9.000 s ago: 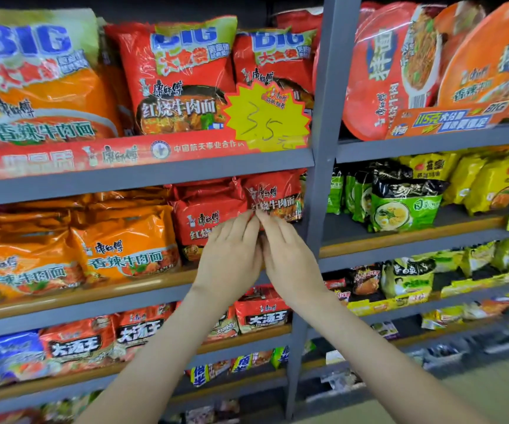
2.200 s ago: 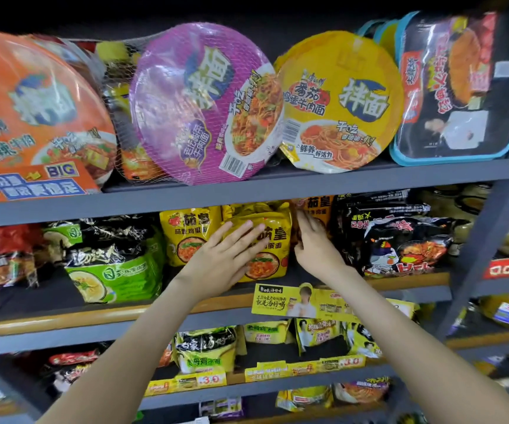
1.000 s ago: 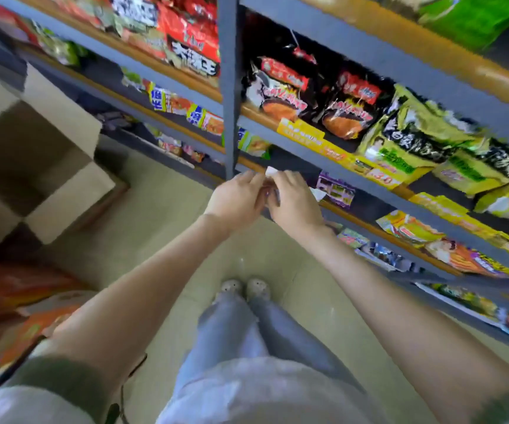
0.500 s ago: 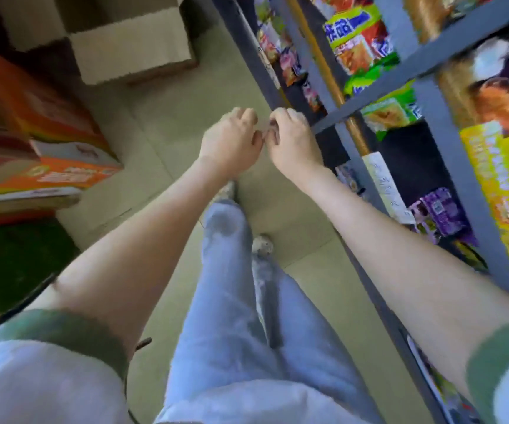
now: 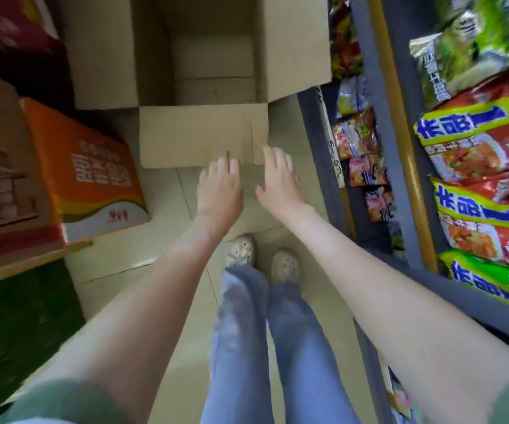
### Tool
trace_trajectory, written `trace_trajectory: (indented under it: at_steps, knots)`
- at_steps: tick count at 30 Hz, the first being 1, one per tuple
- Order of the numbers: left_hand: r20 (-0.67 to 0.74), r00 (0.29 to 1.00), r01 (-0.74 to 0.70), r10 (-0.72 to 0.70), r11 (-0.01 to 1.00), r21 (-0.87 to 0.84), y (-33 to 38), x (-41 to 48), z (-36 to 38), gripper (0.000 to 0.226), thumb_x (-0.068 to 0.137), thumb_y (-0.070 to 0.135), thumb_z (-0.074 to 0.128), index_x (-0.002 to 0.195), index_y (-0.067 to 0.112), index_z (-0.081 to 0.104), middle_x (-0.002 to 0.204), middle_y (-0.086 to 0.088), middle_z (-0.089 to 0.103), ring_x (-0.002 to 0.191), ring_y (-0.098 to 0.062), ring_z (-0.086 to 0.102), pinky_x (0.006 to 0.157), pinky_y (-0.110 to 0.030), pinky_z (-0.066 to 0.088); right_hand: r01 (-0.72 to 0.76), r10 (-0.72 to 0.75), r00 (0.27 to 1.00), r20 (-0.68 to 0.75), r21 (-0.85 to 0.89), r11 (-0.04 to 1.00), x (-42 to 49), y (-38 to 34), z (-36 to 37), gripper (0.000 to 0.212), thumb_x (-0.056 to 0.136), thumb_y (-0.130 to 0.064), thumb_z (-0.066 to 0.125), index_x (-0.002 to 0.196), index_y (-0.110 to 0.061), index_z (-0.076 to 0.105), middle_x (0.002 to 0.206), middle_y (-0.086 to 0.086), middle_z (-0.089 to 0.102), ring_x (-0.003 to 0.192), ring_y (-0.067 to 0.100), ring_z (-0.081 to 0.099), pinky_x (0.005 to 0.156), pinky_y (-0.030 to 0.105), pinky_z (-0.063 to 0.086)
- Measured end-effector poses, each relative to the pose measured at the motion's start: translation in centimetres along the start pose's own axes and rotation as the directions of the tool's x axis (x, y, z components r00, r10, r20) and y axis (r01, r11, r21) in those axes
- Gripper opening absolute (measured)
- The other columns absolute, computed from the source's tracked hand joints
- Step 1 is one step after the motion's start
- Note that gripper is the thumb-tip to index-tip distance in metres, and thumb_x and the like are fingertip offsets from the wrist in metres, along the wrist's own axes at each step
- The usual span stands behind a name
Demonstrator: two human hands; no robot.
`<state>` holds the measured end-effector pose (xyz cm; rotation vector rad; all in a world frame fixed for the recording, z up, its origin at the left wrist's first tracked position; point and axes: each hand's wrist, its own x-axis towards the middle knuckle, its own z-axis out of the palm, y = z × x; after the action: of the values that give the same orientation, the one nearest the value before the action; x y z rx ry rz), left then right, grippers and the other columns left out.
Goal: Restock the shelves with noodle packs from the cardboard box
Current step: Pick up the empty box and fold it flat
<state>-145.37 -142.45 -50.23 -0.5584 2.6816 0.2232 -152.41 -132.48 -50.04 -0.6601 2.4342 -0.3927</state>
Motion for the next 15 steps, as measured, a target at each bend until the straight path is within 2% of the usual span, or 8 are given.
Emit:
trace_trajectory:
  at_steps: [3,5,9,15]
  knots:
    - [0.056,0.998,0.005,-0.015,0.984,0.179,-1.4,3.6,2.8,0.075,0.094,0.019,0.052,0.151,0.006,0.005,0.158,-0.018,0.009,0.144,-0.032,0.016,0.115,-0.044,0.021,0.081,-0.080,0.997,0.017,-0.110,0.991,4.2,0.8,2.8,0.088,0.088,-0.004,0.059,0.152,-0.016,-0.001,0.160,0.009,0.002,0.146,0.024,-0.001,0.116,0.035,-0.001]
    - [0.096,0.995,0.002,-0.030,0.961,0.277,-2.4,5.6,4.8,0.085,0.093,0.020,0.054,0.151,0.009,-0.006,0.158,-0.020,-0.003,0.147,-0.034,0.002,0.117,-0.049,0.009,0.164,-0.165,0.986,0.013,-0.208,0.964,6.8,1.5,4.5,0.097,0.085,0.003,0.059,0.152,-0.019,-0.007,0.160,0.011,-0.005,0.146,0.023,-0.009,0.113,0.032,-0.011]
    - [0.155,0.984,0.031,-0.089,0.939,0.342,-4.1,8.2,7.3,0.095,0.090,0.017,0.060,0.150,0.009,-0.013,0.157,-0.023,-0.010,0.146,-0.037,-0.004,0.115,-0.053,0.005,0.244,-0.222,0.969,0.107,-0.290,0.926,10.4,2.8,6.6,0.099,0.082,0.010,0.054,0.152,-0.022,-0.008,0.159,0.013,-0.009,0.146,0.025,-0.012,0.114,0.032,-0.012]
    - [0.235,0.966,0.043,-0.107,0.964,0.262,-5.7,9.7,8.8,0.078,0.096,0.009,0.046,0.150,0.007,-0.010,0.157,-0.025,-0.006,0.145,-0.040,0.002,0.116,-0.053,0.014,0.254,-0.183,0.956,0.229,-0.334,0.908,11.5,4.6,7.6,0.085,0.089,-0.001,0.049,0.152,-0.019,-0.005,0.159,0.012,-0.007,0.146,0.025,-0.012,0.115,0.032,-0.010]
